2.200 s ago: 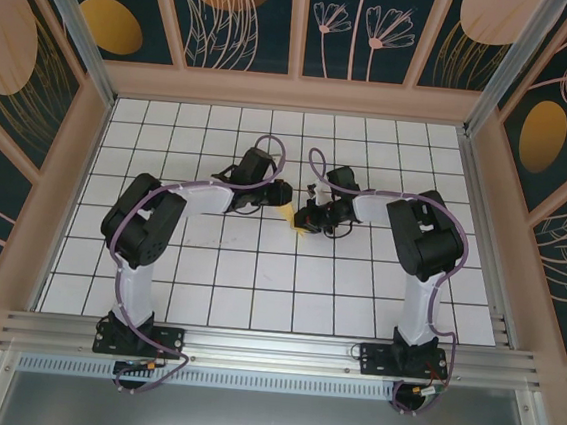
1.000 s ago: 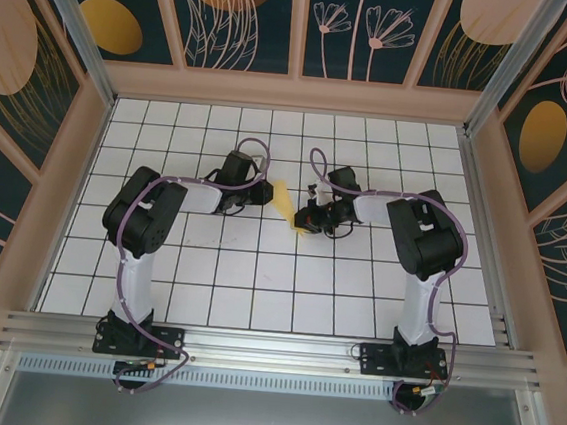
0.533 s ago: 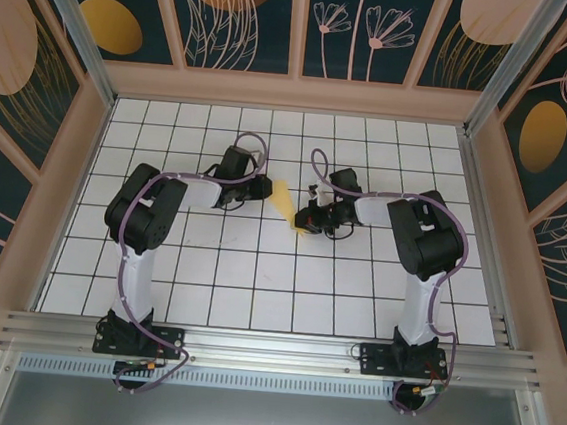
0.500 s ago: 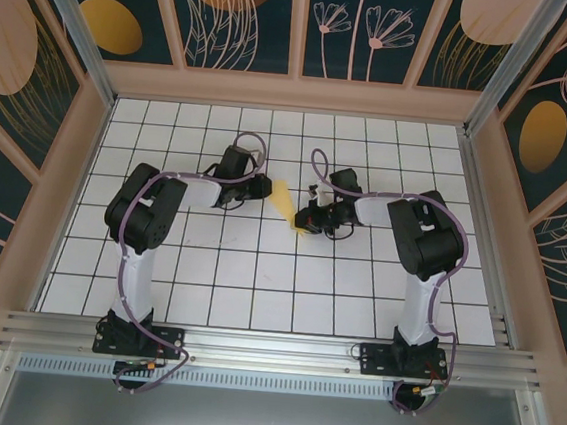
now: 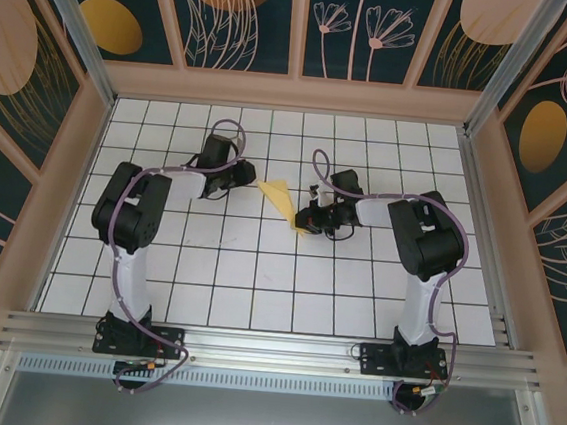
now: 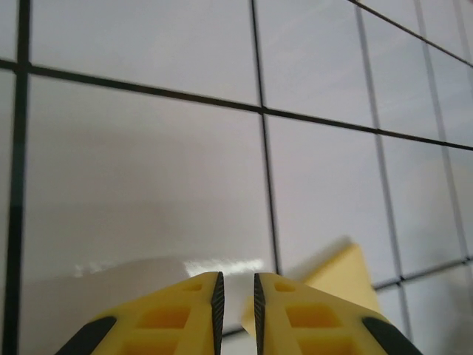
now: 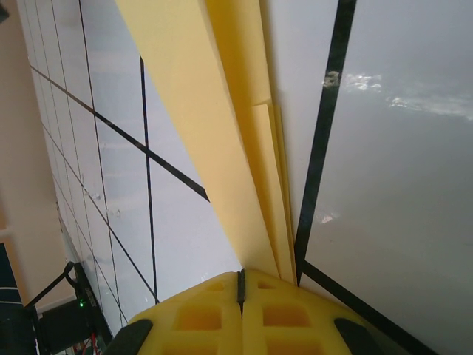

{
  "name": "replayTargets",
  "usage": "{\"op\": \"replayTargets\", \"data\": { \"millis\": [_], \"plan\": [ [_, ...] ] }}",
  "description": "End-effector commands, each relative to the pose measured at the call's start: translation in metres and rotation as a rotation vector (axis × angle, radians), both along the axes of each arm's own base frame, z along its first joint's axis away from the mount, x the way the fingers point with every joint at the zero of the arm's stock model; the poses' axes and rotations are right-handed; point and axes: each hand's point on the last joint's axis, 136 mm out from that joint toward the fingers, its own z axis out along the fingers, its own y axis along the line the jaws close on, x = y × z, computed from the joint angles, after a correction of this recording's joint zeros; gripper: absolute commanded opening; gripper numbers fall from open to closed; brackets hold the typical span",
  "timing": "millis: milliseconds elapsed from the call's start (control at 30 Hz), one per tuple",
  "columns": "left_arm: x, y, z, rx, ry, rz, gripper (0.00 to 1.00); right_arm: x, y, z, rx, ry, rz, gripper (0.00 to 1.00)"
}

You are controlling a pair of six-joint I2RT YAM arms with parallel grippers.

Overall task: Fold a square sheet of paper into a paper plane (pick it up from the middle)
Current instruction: Fold the wing for the fifth time at the center of the table.

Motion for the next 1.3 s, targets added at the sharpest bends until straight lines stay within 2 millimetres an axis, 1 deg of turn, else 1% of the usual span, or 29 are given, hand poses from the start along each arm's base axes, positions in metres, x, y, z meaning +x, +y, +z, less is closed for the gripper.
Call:
{"op": "replayTargets", "data": {
  "millis": [0,133,267,400,533,667,800,867,967,1067,1167,1267],
  "plan": [
    [-0.016,-0.029,0.044,-0.157,-0.071,-0.055,0.21,-0.048,-0.047,-0.068,-0.252,0.238,-0.061,0.00],
    [-0.044,-0.059,0.042,-0.196,-0.047,-0.110,0.17,-0.048,-0.047,-0.069,-0.254,0.239,-0.063,0.00],
    [-0.062,-0.086,0.034,-0.214,-0.013,-0.154,0.13,-0.048,-0.048,-0.070,-0.257,0.243,-0.067,0.00],
    [-0.077,-0.101,0.012,-0.213,0.051,-0.190,0.09,-0.048,-0.048,-0.071,-0.261,0.244,-0.069,0.00],
    [-0.087,-0.107,-0.007,-0.190,0.114,-0.215,0.06,-0.049,-0.049,-0.072,-0.265,0.247,-0.072,0.00],
    [-0.092,-0.108,-0.023,-0.164,0.154,-0.226,0.06,-0.048,-0.049,-0.072,-0.266,0.247,-0.074,0.00],
    [-0.092,-0.107,-0.033,-0.132,0.178,-0.226,0.06,-0.050,-0.050,-0.075,-0.272,0.255,-0.074,0.00],
    [-0.090,-0.102,-0.041,-0.090,0.192,-0.203,0.07,-0.050,-0.051,-0.076,-0.279,0.257,-0.074,0.00],
    [-0.083,-0.086,-0.053,0.001,0.229,-0.123,0.07,-0.052,-0.056,-0.081,-0.310,0.263,-0.079,0.00],
    [-0.079,-0.076,-0.061,0.054,0.252,-0.081,0.07,-0.057,-0.062,-0.087,-0.339,0.276,-0.080,0.00],
    [-0.072,-0.068,-0.064,0.055,0.261,-0.058,0.07,-0.062,-0.066,-0.091,-0.353,0.287,-0.079,0.00],
    [-0.060,-0.056,-0.061,0.054,0.249,-0.036,0.07,-0.067,-0.070,-0.093,-0.366,0.296,-0.076,0.00]
  ]
}}
